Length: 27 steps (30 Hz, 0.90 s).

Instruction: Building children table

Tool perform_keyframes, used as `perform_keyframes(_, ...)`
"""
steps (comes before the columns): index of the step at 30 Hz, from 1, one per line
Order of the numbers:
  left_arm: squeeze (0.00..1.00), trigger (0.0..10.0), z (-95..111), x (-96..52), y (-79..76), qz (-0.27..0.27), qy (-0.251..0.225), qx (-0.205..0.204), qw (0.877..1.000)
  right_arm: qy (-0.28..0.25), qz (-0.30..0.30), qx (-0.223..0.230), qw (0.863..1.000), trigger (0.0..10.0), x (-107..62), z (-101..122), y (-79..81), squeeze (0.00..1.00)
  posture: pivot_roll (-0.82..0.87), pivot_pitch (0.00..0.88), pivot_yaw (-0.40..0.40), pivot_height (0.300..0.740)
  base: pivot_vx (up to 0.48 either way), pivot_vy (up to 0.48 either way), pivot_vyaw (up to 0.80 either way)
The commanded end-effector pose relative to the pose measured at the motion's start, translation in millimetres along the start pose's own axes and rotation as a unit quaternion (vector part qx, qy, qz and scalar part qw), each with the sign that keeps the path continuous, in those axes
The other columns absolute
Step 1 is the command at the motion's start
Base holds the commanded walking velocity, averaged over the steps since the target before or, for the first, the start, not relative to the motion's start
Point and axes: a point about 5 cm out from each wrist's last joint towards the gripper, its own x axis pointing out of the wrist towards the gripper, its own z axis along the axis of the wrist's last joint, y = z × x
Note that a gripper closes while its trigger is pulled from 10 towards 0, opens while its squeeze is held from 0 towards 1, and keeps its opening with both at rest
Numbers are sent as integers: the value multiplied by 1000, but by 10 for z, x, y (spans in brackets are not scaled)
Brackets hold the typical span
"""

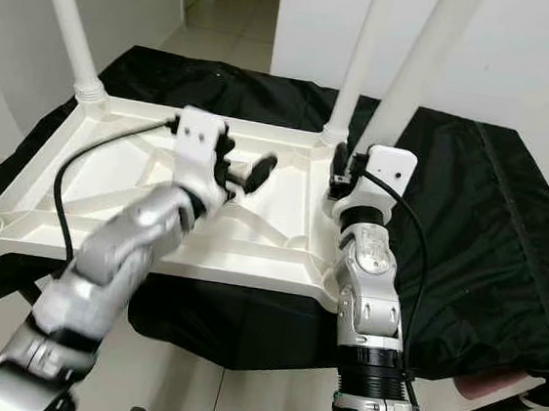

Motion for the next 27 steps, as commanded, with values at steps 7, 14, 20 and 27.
perform_keyframes(7, 0, 10000, -190, -97, -353, -217, 27, 74, 973, -11, 7, -1, 1000, 10000, 21, 44, 10, 0, 32, 11, -41, 740, 0, 0, 0)
perform_keyframes(14, 0, 10000, -316, -190, -508, -282, 51, 91, 954, -11, 9, -6, 1000, 10000, 25, 48, 5, 0, 29, 10, -39, 740, 0, 0, 0)
perform_keyframes(20, 0, 10000, -441, -166, -603, -310, 88, 94, 942, -12, 6, -11, 1000, 10000, 32, 52, -11, 0, 23, 10, -30, 740, 0, 0, 0)
perform_keyframes(27, 0, 10000, -527, -138, -651, -315, 109, 100, 937, -13, 2, -12, 1000, 10000, 33, 56, -17, 0, 22, 15, -19, 740, 0, 0, 0)
